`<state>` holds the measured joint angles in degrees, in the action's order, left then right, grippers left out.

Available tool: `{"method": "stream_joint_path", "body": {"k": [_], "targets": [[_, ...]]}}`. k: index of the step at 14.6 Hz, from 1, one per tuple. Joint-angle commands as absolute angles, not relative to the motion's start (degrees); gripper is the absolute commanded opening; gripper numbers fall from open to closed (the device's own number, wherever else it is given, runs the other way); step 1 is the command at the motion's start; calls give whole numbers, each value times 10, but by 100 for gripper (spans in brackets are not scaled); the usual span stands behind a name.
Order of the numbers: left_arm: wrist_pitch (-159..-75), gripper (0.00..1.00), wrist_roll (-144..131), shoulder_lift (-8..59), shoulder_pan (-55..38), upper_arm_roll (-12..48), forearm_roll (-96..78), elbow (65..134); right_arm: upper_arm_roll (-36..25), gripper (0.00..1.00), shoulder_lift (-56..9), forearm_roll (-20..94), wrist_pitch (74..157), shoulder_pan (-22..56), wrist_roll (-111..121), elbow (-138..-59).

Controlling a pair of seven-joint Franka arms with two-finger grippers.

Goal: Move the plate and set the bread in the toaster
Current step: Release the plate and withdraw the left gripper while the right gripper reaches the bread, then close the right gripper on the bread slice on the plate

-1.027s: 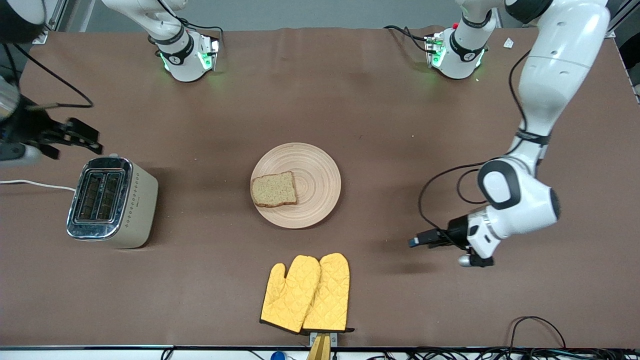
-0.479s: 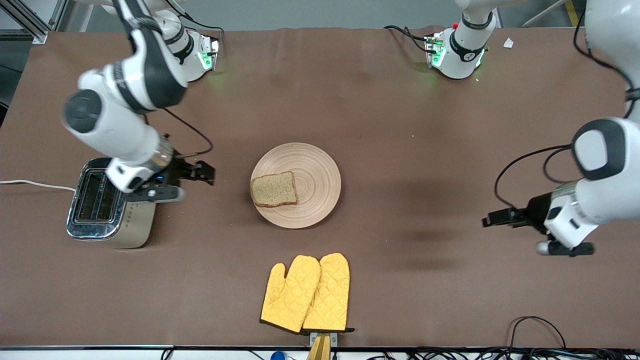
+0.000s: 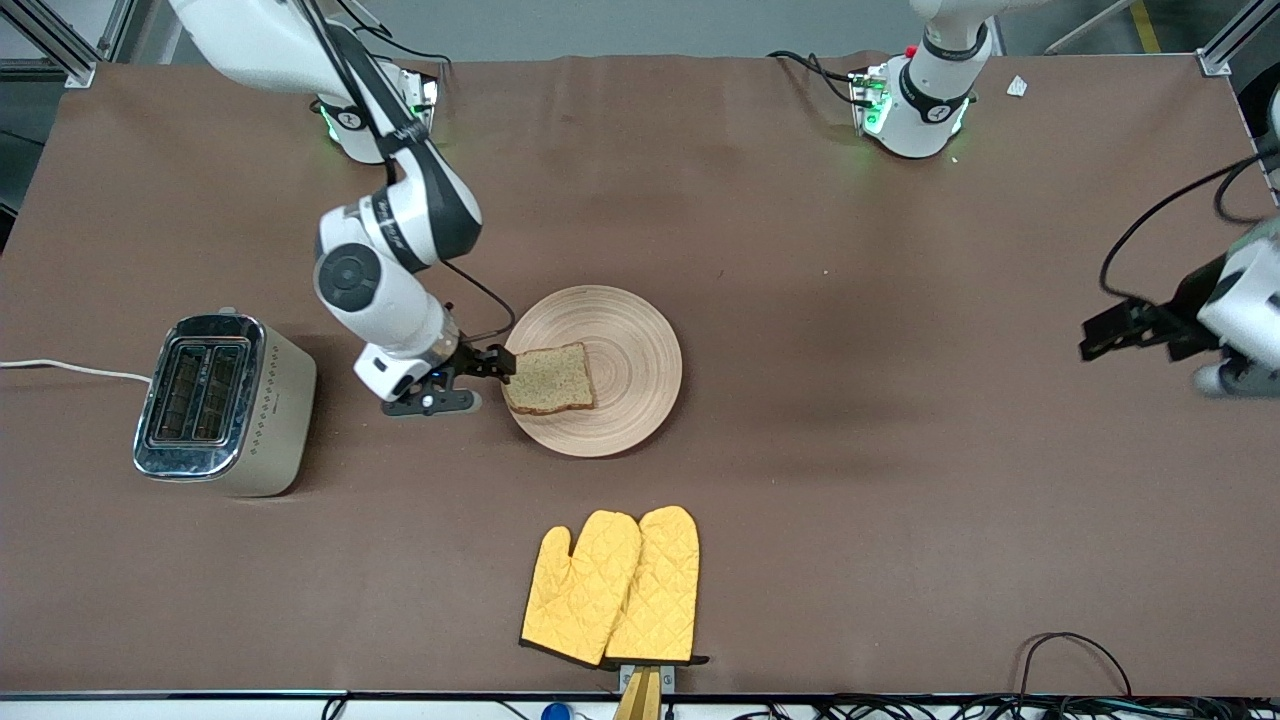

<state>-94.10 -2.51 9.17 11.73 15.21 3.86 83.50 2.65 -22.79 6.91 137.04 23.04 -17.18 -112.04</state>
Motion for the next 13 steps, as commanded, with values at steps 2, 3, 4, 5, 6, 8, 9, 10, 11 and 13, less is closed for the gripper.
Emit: {"method": "stream_joint_path", "body": {"k": [2,3,4,5,6,8,9,10,11,13], "targets": [[-905,100,-23,31,104,104,46,857,18,100,-252,71,1387,271,-202,-1117],[-890,100,-30,19,85,92,46,857,18,98,-257,71,1399,278,-220,-1117],[-879,100,-32,11,54,69,46,858,18,97,-257,70,1402,276,-222,-1116],[-866,100,-34,3,27,45,45,858,18,95,-257,70,1402,272,-221,-1116],[-855,100,-34,-3,20,38,44,858,18,92,-257,70,1402,272,-221,-1116],[-846,100,-36,-11,25,42,28,863,18,84,-257,69,1402,272,-222,-1117],[-846,100,-37,-13,25,42,24,862,18,82,-257,69,1402,272,-222,-1117],[-846,100,-36,-12,25,41,19,862,18,79,-258,64,1402,271,-221,-1118],[-846,100,-37,-11,25,41,19,862,17,74,-261,54,1402,271,-222,-1119],[-848,100,-38,-8,25,40,19,863,17,64,-265,46,1402,268,-223,-1121]]}}
